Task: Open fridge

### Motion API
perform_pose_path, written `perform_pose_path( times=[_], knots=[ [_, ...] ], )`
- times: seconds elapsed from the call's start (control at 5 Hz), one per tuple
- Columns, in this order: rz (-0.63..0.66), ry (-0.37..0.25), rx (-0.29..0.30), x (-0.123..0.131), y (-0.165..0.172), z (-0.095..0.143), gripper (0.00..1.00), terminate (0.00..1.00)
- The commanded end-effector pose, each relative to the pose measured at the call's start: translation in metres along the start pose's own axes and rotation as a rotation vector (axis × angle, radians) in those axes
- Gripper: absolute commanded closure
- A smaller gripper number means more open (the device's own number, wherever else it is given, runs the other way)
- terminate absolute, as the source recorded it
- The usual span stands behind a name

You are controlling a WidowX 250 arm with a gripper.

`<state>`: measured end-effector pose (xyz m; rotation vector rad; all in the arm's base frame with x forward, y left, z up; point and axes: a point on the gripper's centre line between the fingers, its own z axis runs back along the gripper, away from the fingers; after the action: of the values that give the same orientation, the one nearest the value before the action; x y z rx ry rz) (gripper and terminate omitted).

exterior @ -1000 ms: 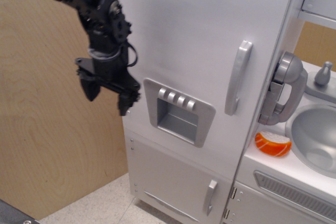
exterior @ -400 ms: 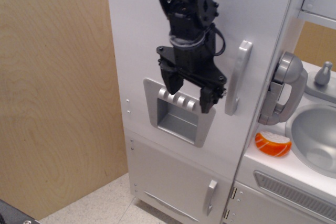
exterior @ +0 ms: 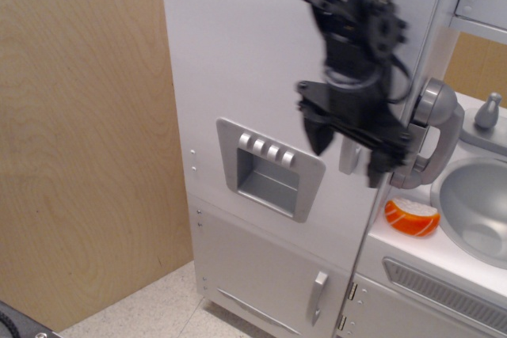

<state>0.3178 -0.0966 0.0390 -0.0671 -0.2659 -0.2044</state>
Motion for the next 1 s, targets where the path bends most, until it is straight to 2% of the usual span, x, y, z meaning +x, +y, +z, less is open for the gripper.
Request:
perform_pose_path(
  times=[0.0, 0.2, 0.4, 0.8],
  knots=[
    [0.094, -0.203, 0.08, 0.03, 0.007, 0.028, 0.0, 0.0],
    [0.129, -0.244, 0.111, 0.035, 0.016, 0.029, 0.0, 0.0],
    [0.163, -0.245, 0.104, 0.04, 0.017, 0.029, 1.0, 0.0],
    [0.153, -0.197, 0.065, 0.038, 0.024, 0.028, 1.0, 0.0]
  ],
)
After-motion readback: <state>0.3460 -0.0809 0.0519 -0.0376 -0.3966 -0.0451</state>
